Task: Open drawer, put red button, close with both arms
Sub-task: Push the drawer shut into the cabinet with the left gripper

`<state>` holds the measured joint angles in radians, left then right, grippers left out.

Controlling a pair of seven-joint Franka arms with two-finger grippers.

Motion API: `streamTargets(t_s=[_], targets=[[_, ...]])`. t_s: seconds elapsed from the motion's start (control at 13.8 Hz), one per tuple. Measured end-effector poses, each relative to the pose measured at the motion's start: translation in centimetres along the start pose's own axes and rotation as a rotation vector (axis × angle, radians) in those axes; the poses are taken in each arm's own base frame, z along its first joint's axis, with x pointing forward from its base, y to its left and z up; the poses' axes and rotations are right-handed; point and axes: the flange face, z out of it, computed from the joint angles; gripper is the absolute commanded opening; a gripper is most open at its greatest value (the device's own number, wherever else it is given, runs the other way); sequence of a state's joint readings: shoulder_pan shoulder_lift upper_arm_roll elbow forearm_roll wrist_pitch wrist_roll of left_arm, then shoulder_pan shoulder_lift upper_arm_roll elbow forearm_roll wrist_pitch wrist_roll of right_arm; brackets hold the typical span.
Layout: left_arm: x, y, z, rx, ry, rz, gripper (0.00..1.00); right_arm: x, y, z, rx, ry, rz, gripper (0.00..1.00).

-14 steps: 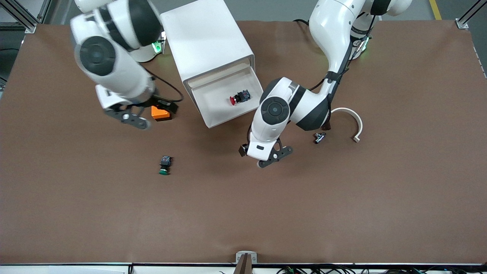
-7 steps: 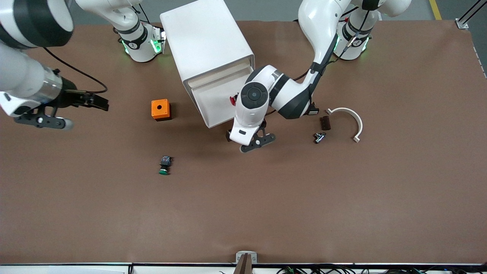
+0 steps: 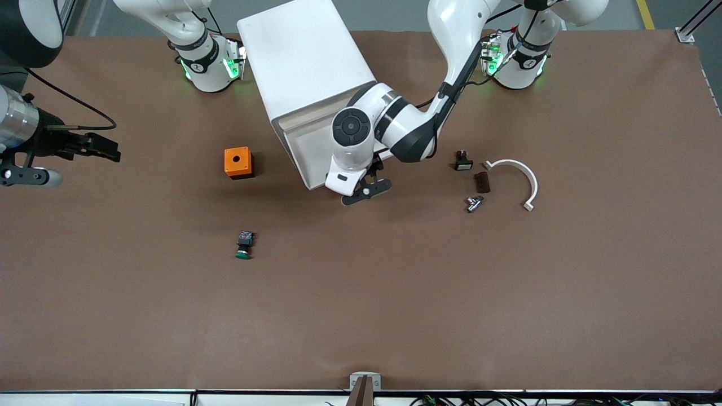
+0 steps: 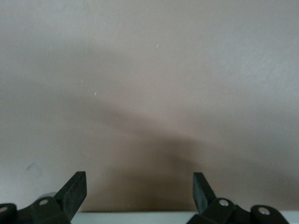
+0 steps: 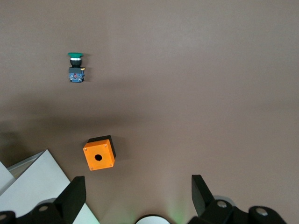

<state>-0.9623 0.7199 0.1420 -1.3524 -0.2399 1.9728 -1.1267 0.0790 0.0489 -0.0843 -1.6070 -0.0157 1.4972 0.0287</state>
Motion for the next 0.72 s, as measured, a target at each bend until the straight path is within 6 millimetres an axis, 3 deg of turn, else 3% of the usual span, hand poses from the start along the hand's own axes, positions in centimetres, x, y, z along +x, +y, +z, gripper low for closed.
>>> streamTargets(t_s=[0.72], targets=[[-5.2, 1.4, 0.7, -0.036, -0.201, -0.077, 1.0, 0.4, 3.7, -0.3, 0.003, 0.039, -0.069, 1.0]])
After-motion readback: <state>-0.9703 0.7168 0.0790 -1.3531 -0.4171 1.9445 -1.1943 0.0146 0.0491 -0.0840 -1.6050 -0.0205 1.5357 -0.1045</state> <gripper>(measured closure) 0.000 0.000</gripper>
